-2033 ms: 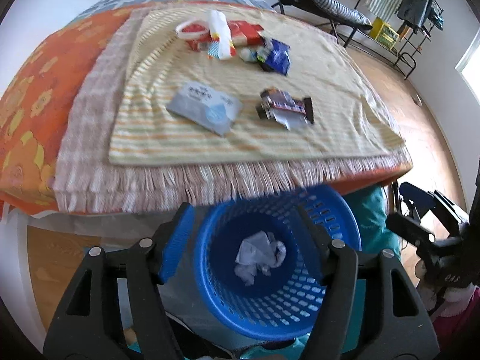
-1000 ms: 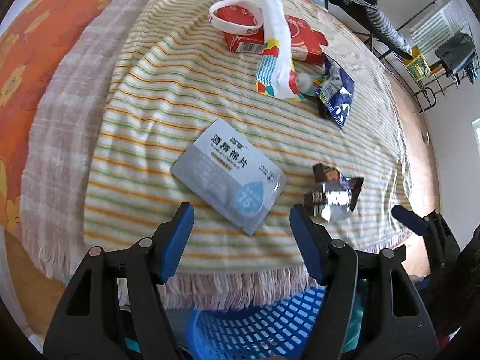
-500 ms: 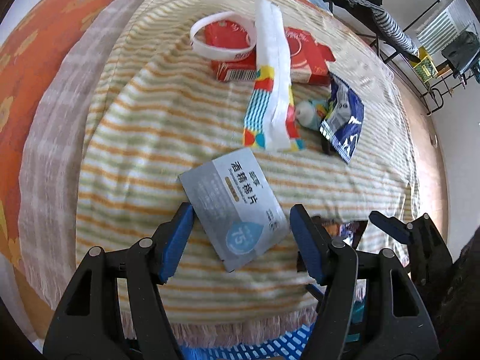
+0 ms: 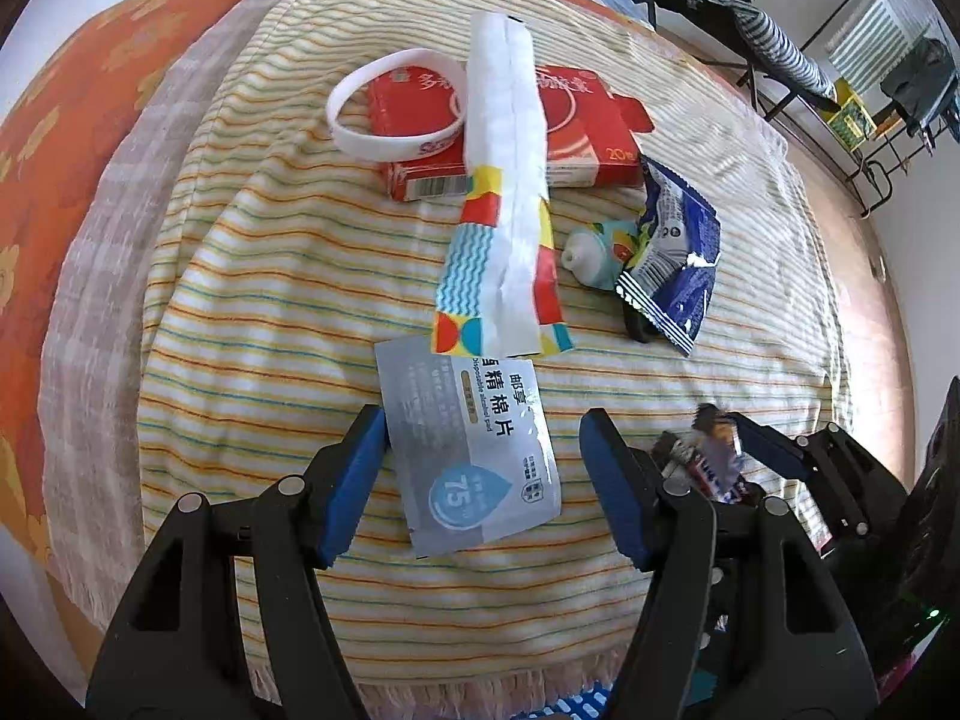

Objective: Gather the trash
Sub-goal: 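Grasp the alcohol wipe packet with the left tool while the right tool grasps the chocolate wrapper, then carry wipe packet and chocolate wrapper over the blue basket and release both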

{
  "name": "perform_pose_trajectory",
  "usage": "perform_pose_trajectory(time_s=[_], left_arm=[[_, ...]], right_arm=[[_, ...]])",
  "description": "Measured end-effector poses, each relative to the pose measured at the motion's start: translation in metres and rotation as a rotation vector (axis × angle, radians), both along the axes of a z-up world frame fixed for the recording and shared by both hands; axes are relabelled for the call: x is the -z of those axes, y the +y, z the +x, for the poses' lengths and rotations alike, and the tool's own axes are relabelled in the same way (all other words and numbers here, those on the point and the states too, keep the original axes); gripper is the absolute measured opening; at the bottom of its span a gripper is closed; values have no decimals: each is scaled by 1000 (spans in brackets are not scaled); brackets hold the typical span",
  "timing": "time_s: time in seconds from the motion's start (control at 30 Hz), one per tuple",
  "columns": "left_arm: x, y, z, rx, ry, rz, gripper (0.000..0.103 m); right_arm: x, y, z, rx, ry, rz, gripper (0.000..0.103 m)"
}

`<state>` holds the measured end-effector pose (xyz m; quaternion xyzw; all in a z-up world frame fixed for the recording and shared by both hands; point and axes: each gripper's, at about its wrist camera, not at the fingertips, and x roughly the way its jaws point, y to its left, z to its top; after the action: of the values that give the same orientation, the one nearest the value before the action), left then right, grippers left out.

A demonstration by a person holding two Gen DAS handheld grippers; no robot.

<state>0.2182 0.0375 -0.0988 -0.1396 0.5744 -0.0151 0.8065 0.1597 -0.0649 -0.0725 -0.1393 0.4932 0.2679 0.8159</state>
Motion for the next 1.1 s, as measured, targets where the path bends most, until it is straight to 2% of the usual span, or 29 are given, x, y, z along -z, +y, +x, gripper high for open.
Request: perform_pose_trajectory(time_s=[0.23, 0.43, 0.53, 0.63, 0.73, 1.1], left_arm=[[5, -32, -1, 87, -5, 84, 68], [11, -64, -6, 173, -25, 228, 68], [13, -74, -8, 185, -43, 270, 68], [13, -78, -8, 195, -53, 271, 63], [10, -76, -13, 198, -60, 260, 61], [-15, -60, -33, 194, -111, 217, 60]], right_arm=[[-1, -32, 0, 98, 30, 18, 54], [-2, -49, 1, 128, 50, 39, 45], [-1, -52, 1, 135, 58, 49, 42], [-2, -53, 2, 146, 59, 53, 36], [-5, -56, 1, 157, 59, 80, 34], [-26, -55, -15, 162, 19, 115, 33]])
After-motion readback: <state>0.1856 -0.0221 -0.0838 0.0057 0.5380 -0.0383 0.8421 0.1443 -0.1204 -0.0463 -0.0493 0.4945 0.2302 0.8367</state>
